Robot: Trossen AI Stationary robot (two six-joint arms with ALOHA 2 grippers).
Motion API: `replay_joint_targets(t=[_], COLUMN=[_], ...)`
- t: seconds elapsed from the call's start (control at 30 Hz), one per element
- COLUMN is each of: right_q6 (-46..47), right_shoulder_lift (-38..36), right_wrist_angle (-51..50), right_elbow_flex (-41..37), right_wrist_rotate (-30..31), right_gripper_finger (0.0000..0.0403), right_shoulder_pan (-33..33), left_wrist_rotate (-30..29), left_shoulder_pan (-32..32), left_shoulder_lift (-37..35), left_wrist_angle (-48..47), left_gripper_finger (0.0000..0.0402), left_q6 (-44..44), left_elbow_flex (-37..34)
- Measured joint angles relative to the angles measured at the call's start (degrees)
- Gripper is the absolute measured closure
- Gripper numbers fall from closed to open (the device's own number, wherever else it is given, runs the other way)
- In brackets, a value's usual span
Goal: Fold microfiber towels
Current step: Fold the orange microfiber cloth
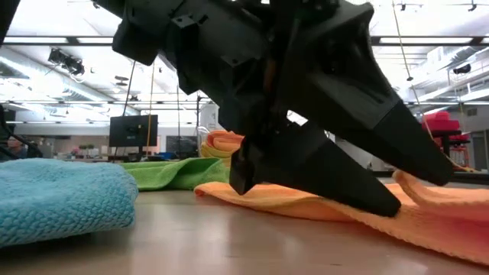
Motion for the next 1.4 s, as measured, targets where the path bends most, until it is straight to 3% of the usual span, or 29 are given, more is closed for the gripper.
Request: replay_joint_targets(t=[0.27, 0.73, 0.97, 1.4], right_q6=[0.2, 0.2, 0.2, -1.1], right_shoulder_lift=[0.0, 0.0, 0.0, 0.0], right_wrist_angle=[0.0, 0.0, -0.9, -13.3], right_elbow_flex=[0.0, 0.0, 0.8, 9.7], right_wrist_rotate=[0.0, 0.1, -1.4, -3.1], right_gripper_finger=[0.0366, 0.0366, 0.0366, 0.0366], right_shoulder_pan=[0.0, 0.0, 0.0, 2.9], left_wrist_rotate=[0.0, 0.0, 2.1, 8.5], left_shoulder_pan=[0.1, 0.3, -0.2, -1.4], left_shoulder_lift=[0.0, 0.0, -0.2, -1.0], left_wrist_angle=[-0.7, -0.6, 2.4, 17.8], left_gripper_finger=[0.0254, 0.0391, 0.0394, 0.0396], left_q6=[0.0, 4.3, 5.8, 16.6], left_elbow_flex=[0.0, 0.0, -0.1, 0.0])
